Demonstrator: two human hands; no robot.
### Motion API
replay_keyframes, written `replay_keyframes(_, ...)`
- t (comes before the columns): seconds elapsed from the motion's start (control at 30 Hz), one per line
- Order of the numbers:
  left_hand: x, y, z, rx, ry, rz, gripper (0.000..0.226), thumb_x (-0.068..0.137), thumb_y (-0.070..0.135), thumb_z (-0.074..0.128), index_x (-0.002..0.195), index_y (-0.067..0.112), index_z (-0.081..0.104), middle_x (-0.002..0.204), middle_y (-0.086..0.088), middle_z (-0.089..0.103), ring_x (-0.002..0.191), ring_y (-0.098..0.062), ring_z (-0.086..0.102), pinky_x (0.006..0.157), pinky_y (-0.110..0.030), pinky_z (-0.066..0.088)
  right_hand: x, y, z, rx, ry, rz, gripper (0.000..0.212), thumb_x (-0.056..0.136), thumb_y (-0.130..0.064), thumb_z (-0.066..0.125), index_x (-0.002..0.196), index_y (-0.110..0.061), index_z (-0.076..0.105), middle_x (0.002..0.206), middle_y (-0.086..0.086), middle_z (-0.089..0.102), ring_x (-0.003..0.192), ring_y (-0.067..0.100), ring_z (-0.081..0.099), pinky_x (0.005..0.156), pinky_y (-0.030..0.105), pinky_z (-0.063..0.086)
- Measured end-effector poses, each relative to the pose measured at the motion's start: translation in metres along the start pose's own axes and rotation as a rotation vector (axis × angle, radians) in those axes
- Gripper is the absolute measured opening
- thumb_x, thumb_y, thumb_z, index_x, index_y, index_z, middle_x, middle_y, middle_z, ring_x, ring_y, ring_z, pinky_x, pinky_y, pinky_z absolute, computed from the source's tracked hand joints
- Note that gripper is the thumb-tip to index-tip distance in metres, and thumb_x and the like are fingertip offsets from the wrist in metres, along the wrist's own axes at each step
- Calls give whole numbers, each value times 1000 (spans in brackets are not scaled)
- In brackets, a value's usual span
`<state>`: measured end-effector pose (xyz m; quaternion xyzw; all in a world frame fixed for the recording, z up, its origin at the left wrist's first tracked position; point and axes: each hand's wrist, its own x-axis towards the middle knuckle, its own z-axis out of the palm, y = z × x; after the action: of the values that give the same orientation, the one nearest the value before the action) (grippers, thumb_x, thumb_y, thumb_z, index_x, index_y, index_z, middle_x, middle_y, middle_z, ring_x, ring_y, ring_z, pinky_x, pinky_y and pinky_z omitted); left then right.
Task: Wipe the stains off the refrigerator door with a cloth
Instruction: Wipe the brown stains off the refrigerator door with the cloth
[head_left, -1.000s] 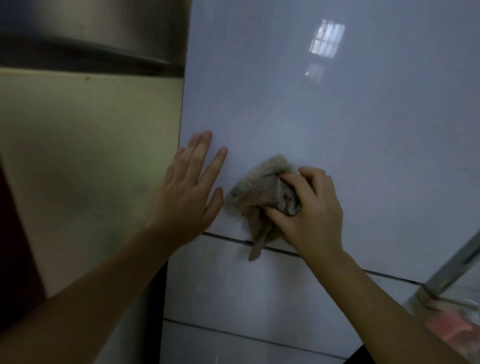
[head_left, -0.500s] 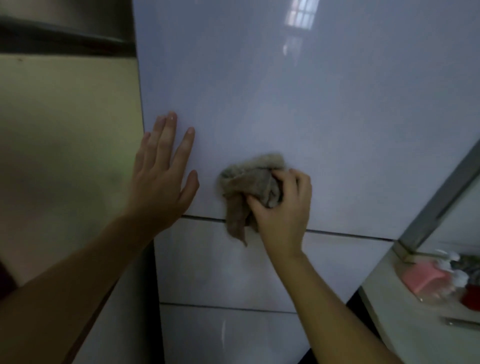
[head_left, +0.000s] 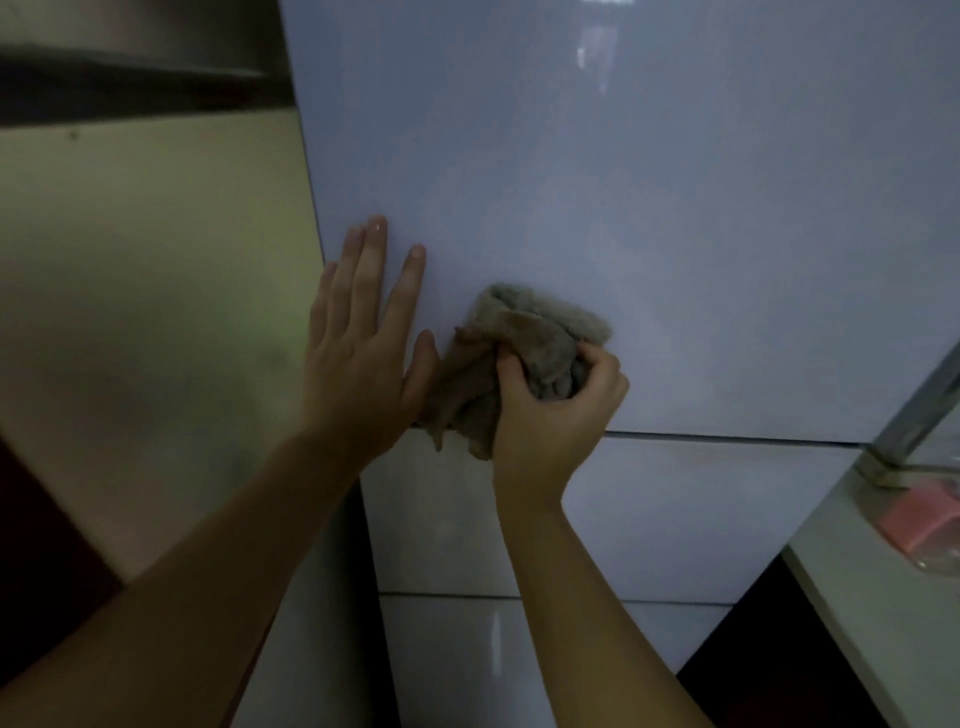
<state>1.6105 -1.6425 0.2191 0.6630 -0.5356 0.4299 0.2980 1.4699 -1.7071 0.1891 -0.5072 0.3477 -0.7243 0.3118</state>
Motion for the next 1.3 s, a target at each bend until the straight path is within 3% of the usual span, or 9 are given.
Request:
replay_keyframes(0.17, -1, 4, 3, -10, 14, -12, 64, 101, 33, 40, 159, 10, 26, 166, -21, 20, 156, -35, 15, 125, -54, 21, -14, 18, -24, -10, 71, 210, 46, 76, -21, 86, 112, -16, 58, 111, -3, 53, 98, 7, 59, 89, 37, 57)
replay_keyframes(0.33, -2, 2, 3, -13, -6, -17, 65, 101, 34, 40, 160, 12, 23, 168, -20, 17, 157, -34, 13, 127, -52, 18, 0, -16, 6, 119, 91, 121, 49, 75, -20, 89, 114, -19, 59, 112, -11, 51, 104, 5, 61, 89, 26, 58)
replay_keyframes(0.43, -2, 2, 3, -16, -1, -14, 65, 101, 34, 41, 160, 11, 24, 167, -20, 17, 157, -34, 13, 127, -52, 18, 1, -23, 19, 212, 96, 143, 52, 74, -19, 90, 116, -18, 59, 113, -12, 51, 111, 14, 63, 92, 32, 59)
replay_keyframes(0.53, -12, 4, 5, -12, -16, -4, 64, 101, 33, 41, 159, 11, 26, 167, -21, 18, 157, -35, 14, 127, -52, 18, -12, -5, 9, 174, 101, 203, 50, 76, -19, 88, 116, -16, 59, 113, -11, 52, 109, 9, 63, 92, 31, 60)
replay_keyframes(0.73, -19, 4, 9, -7, -24, -4, 63, 102, 34, 37, 160, 13, 23, 168, -19, 15, 158, -33, 11, 128, -50, 15, -38, 29, -27, 37, 88, 383, 43, 80, -20, 85, 114, -13, 60, 116, 10, 59, 104, 21, 65, 91, 50, 59)
replay_keyframes(1.0, -19, 4, 7, -4, -31, 2, 63, 102, 34, 37, 160, 13, 23, 168, -19, 15, 157, -33, 11, 128, -49, 15, -6, -18, 14, 285, 111, 303, 50, 75, -19, 89, 115, -15, 60, 121, 9, 60, 107, 12, 68, 92, 37, 61)
replay_keyframes(1.3, -20, 4, 8, -13, -38, -9, 64, 102, 34, 36, 161, 14, 21, 168, -19, 13, 158, -32, 9, 128, -50, 15, -64, 41, -27, -1, -8, 500, 36, 77, -25, 85, 101, -21, 58, 106, 10, 63, 91, 23, 66, 83, 53, 59)
